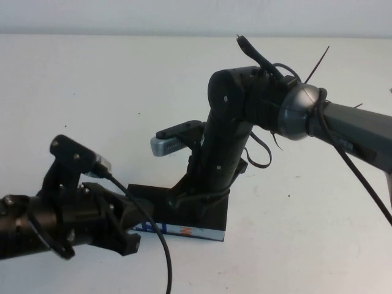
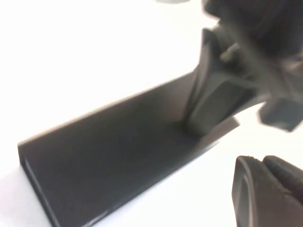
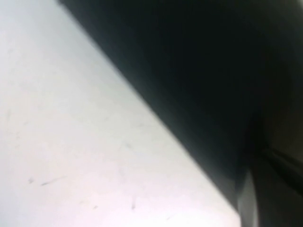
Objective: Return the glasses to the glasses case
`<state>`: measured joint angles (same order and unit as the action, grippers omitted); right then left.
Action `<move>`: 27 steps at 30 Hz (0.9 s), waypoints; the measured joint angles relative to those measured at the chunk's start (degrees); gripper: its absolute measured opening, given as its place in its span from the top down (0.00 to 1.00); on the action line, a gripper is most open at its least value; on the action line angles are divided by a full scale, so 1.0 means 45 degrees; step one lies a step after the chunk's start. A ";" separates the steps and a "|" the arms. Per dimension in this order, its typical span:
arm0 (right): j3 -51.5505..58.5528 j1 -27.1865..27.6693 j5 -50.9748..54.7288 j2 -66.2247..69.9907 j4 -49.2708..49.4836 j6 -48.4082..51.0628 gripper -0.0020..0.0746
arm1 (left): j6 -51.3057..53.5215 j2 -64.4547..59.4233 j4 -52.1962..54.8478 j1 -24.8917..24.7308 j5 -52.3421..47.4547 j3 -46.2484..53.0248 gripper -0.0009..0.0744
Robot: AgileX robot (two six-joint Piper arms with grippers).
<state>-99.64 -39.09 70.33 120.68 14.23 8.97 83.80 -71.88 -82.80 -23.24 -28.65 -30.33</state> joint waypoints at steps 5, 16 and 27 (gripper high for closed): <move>-0.0078 0.0023 -0.0084 -0.0898 -0.0040 -0.0389 0.99 | -0.0939 0.2220 0.0406 0.0000 -0.0324 0.0029 0.99; 0.3316 -0.1881 -0.0032 -0.7128 -0.1982 -0.2702 0.99 | -0.1859 1.0485 0.1063 0.0000 0.3798 0.1931 0.99; 1.0249 -0.2512 -0.1972 -1.6356 -0.3162 -0.5355 0.99 | -0.1933 1.6035 0.0876 0.0000 0.7591 0.6245 0.99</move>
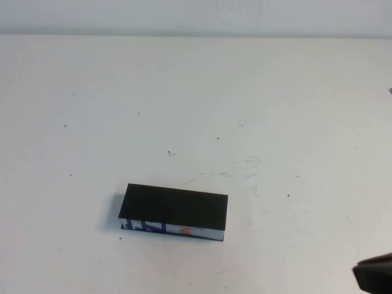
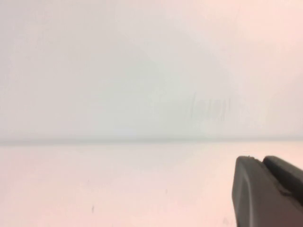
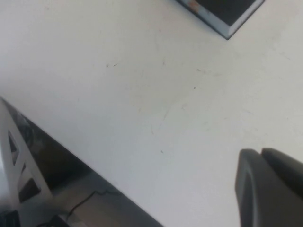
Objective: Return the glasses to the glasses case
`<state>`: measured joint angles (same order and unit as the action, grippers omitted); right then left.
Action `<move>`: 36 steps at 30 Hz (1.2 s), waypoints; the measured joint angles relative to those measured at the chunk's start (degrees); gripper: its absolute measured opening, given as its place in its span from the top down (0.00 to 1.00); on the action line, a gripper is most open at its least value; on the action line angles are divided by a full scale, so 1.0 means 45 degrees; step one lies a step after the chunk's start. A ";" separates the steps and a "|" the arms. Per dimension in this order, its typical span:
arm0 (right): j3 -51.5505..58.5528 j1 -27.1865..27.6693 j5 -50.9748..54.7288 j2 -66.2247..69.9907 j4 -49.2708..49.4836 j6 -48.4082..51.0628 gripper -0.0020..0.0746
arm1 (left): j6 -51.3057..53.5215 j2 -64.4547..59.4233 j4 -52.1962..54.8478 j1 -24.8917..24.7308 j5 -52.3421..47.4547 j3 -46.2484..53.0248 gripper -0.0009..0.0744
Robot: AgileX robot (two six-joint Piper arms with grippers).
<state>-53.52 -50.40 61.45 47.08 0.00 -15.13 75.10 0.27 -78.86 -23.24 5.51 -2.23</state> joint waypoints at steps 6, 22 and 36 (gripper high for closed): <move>0.2199 0.0000 -0.1307 -0.4112 -0.0380 -0.0660 0.99 | 0.0000 0.0050 -0.0106 0.0000 0.0105 0.0806 0.99; 0.4413 0.0000 -0.3417 -0.9250 -0.0760 -0.0685 0.99 | -0.0021 0.0079 -0.0198 0.0000 0.0188 0.0834 0.99; 0.8979 0.3814 -1.0844 -0.9190 -0.4010 -0.0713 0.99 | -0.0021 0.0079 -0.0218 0.0000 0.0239 0.0834 0.99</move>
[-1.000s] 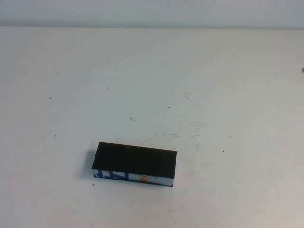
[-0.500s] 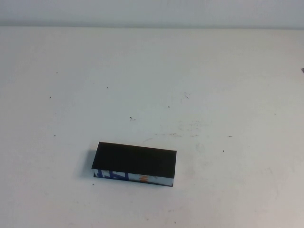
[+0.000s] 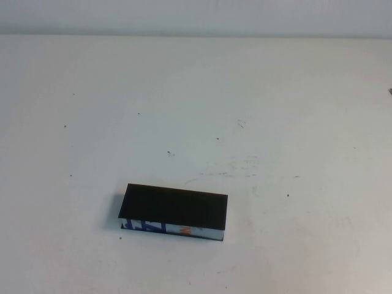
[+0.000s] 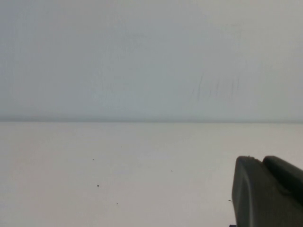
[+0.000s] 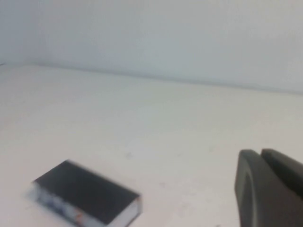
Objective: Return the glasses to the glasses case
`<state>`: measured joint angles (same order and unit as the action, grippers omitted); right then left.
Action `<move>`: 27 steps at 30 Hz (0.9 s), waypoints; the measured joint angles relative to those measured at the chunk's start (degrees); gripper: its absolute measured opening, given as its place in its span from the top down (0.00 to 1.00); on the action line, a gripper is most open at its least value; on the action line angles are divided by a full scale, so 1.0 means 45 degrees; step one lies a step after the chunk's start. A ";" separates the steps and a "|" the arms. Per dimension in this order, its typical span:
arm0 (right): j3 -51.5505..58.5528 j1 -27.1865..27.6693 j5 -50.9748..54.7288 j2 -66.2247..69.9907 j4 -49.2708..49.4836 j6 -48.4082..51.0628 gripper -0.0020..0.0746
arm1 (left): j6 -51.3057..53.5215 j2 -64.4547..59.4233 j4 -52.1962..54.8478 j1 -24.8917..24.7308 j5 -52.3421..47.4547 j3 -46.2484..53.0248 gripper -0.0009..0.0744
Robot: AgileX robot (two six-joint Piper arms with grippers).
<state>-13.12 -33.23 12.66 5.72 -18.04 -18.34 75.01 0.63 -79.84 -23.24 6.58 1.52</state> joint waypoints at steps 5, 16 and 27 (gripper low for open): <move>0.2636 0.4530 -0.3933 -0.0507 -0.0482 -0.0406 0.99 | 0.0000 0.0000 0.0000 0.0000 0.0056 0.0000 0.99; 0.3256 0.6331 -0.3591 -0.1369 -0.0585 -0.1644 0.99 | 0.0000 0.0000 0.0000 0.0000 0.0229 0.0000 0.99; 0.3256 0.5809 -0.3090 -0.1369 -0.0090 -0.1379 0.99 | 0.0000 0.0000 0.0000 0.0000 0.0300 0.0000 0.99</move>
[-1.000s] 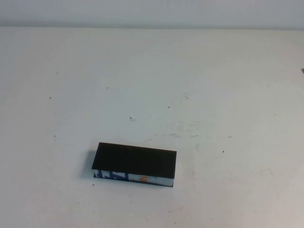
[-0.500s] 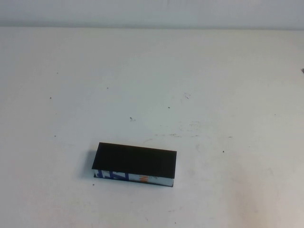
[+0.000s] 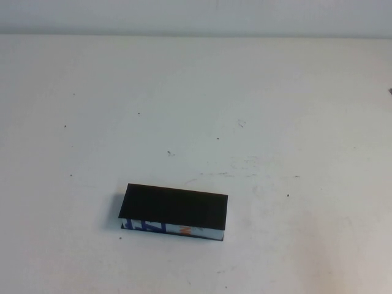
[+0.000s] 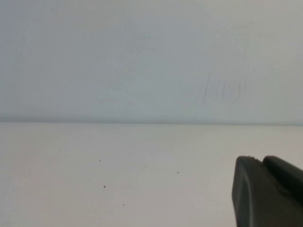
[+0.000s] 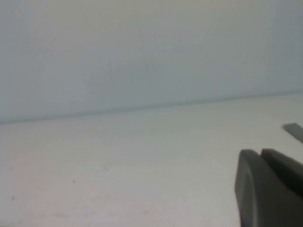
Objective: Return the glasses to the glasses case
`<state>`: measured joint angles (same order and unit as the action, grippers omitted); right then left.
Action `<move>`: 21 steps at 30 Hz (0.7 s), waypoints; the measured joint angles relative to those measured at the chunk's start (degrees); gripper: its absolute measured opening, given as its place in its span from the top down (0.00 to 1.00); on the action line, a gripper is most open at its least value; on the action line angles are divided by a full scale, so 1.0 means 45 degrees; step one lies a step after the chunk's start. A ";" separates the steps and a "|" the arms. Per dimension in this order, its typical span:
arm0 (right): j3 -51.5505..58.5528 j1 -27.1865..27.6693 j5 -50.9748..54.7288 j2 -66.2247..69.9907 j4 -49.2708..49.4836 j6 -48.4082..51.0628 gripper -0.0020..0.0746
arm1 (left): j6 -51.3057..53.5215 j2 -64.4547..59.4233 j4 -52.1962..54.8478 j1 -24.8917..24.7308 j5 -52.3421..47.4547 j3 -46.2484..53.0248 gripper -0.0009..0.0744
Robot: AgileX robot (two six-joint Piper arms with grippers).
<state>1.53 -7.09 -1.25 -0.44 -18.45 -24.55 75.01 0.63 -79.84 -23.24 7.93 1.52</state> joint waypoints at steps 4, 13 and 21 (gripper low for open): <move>0.0000 -0.0496 0.1568 0.0000 0.3384 0.3775 0.99 | 0.0000 0.0000 0.0000 0.0000 0.0000 0.0000 0.99; 0.0000 -0.0510 0.4650 0.0000 0.6470 0.7703 0.99 | -0.0029 0.0000 0.0000 0.0000 0.0000 0.0000 0.99; 0.0000 -0.0510 0.4757 0.0000 0.6848 0.7936 0.99 | -0.0028 0.0000 0.0000 -0.0031 0.0000 0.0000 0.99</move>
<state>1.53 -9.39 20.16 -0.44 12.37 11.16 74.88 0.63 -79.84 -23.38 7.93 1.52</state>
